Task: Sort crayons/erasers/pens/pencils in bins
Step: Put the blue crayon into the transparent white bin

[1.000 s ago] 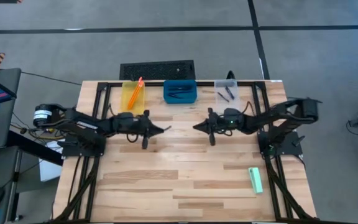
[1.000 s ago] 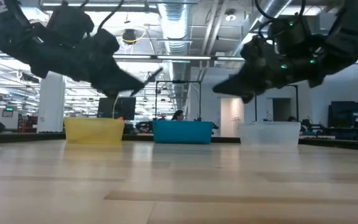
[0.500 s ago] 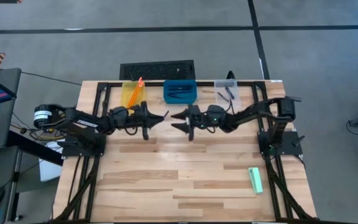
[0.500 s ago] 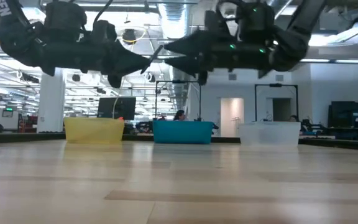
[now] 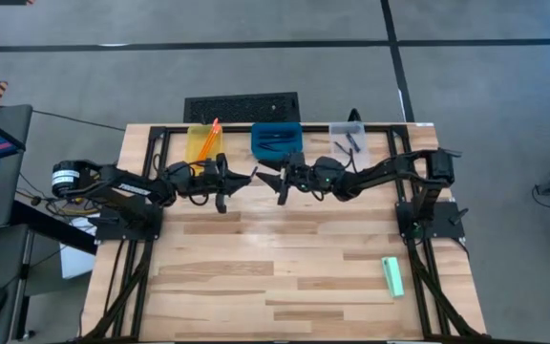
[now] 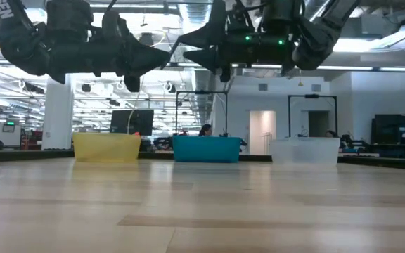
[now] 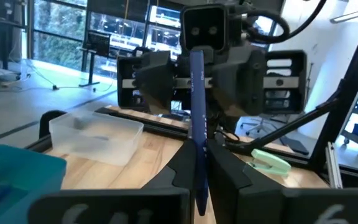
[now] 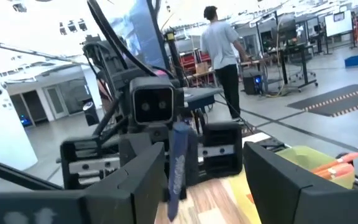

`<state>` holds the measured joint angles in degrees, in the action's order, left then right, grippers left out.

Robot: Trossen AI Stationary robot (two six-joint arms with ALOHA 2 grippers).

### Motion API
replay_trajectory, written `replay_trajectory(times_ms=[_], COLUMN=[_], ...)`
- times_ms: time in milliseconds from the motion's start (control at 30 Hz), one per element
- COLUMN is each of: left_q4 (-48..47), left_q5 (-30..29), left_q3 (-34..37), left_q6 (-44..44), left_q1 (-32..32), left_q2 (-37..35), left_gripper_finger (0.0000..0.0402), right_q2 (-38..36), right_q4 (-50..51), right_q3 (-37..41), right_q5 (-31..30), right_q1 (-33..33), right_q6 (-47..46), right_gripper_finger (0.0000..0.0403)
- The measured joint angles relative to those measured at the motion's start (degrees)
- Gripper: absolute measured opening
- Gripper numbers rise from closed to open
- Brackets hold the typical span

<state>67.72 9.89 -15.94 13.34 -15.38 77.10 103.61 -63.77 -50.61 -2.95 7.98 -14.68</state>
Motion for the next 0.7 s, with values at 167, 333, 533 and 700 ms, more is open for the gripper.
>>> replay_trajectory(times_ms=[167, 333, 533, 700], left_q4=[-0.09, -0.18, -0.64, -1.35], left_q5=[0.00, 0.02, 0.42, 0.35], left_q3=[-0.01, -0.43, -2.24, -2.34], left_q6=[0.02, 0.38, -0.06, -0.15], left_q1=[0.00, 0.00, 0.00, 0.00], left_q2=[0.00, 0.01, 0.02, 0.02], left_gripper_finger=[0.0011, 0.0011, 0.0011, 0.0011], right_q2=[0.00, 0.00, 0.00, 0.00], right_q4=[0.09, 3.02, 4.00, 3.84], right_q3=[-1.35, -3.74, -4.85, -4.85], right_q5=[0.78, 1.54, 1.54, 1.59], right_q1=[-0.03, -0.03, -0.02, -0.01], right_q6=[0.10, -0.23, 0.04, 0.13], right_gripper_finger=[0.0219, 0.0191, 0.0140, 0.0086])
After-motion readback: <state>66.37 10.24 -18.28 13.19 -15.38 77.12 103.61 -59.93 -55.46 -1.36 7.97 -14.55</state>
